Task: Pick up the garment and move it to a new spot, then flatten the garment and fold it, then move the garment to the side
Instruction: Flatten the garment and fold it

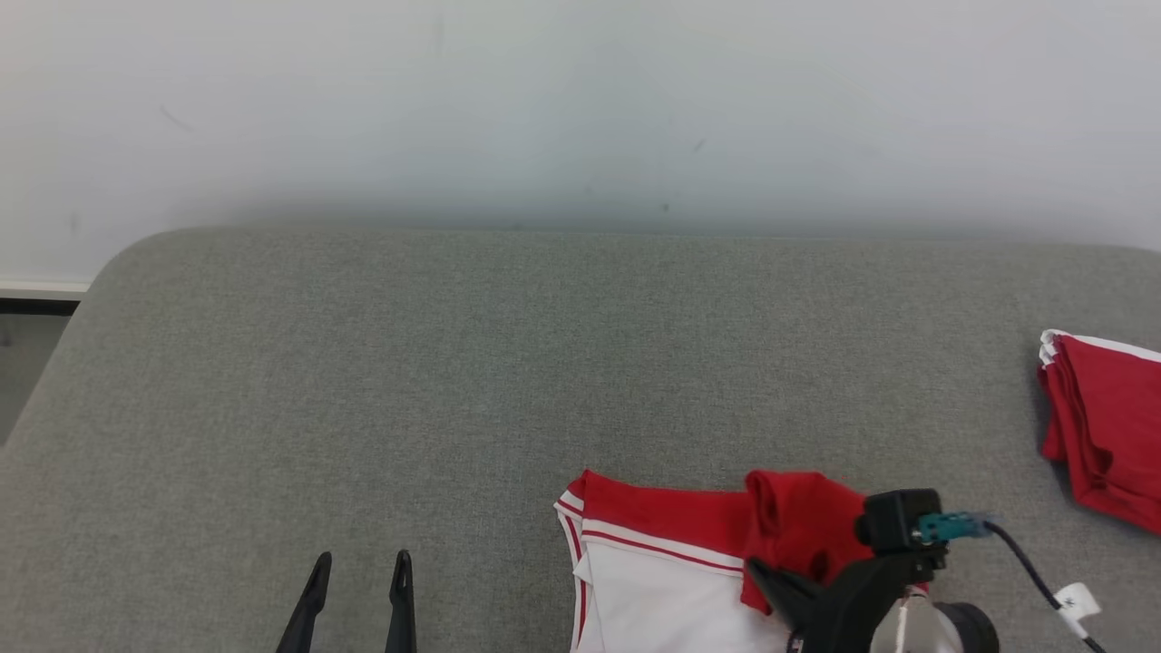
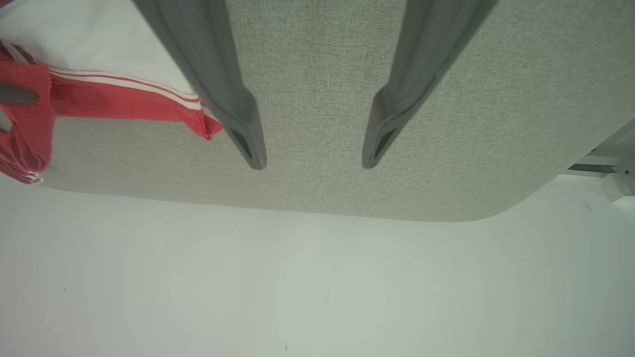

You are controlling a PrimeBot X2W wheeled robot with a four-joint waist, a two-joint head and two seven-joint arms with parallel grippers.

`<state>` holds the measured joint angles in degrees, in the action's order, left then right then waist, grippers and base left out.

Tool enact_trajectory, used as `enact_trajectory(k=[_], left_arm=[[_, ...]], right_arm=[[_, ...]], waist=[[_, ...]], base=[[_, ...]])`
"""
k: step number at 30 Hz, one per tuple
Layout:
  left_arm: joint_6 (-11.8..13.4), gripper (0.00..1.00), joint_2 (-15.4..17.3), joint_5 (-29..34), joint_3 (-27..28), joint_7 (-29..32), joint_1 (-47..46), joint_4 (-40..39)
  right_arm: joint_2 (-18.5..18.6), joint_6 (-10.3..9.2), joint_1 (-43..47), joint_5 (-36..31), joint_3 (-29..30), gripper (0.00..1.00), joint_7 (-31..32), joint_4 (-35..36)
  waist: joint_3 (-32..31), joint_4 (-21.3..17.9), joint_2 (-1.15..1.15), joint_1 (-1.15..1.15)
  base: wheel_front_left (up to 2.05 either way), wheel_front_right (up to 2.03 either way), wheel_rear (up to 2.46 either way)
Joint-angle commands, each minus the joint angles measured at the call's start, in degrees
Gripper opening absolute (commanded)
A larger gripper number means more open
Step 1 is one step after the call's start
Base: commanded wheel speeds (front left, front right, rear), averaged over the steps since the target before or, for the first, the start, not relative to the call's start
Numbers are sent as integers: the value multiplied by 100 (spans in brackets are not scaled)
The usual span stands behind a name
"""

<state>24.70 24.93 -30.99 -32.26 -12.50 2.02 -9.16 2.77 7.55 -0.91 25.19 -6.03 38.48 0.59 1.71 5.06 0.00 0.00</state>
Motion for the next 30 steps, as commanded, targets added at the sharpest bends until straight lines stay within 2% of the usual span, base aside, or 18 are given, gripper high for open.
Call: enact_trajectory(k=[1, 8, 21, 22, 23, 29, 30], left_arm=[[-12, 100, 26, 20, -7, 15, -39, -9], [-39, 100, -3, 34, -122, 53, -54, 39], [-133, 100, 90, -55, -102, 31, -33, 99], [-130, 100, 93, -61, -99, 25, -45, 104], [-136, 100, 93, -64, -95, 20, -55, 110], [-122, 100, 67, -137, -4, -53, 1, 169], [-125, 100, 67, -144, 8, -63, 8, 173]], right_arm=[[7, -16, -58, 58, -67, 0, -47, -60], [10, -16, -614, 400, -911, 0, -360, -987], [8, -15, -1171, 882, -1598, 0, -938, -2246], [8, -15, -1207, 942, -1622, 44, -993, -2298], [5, -15, -1239, 1011, -1618, 100, -1094, -2336], [10, -15, -1578, 2107, -1722, 100, -1497, -2032], [12, -16, -1610, 2080, -1636, 100, -1526, -1964]], waist=[[-2, 36, 0, 0], [-45, 238, 0, 0], [-81, 463, 0, 0], [-84, 473, 0, 0], [-89, 480, 0, 0], [-130, 325, 0, 0], [-136, 293, 0, 0]], base=[[0, 0, 0], [0, 0, 0], [0, 0, 0], [0, 0, 0], [0, 0, 0], [0, 0, 0], [0, 0, 0]])
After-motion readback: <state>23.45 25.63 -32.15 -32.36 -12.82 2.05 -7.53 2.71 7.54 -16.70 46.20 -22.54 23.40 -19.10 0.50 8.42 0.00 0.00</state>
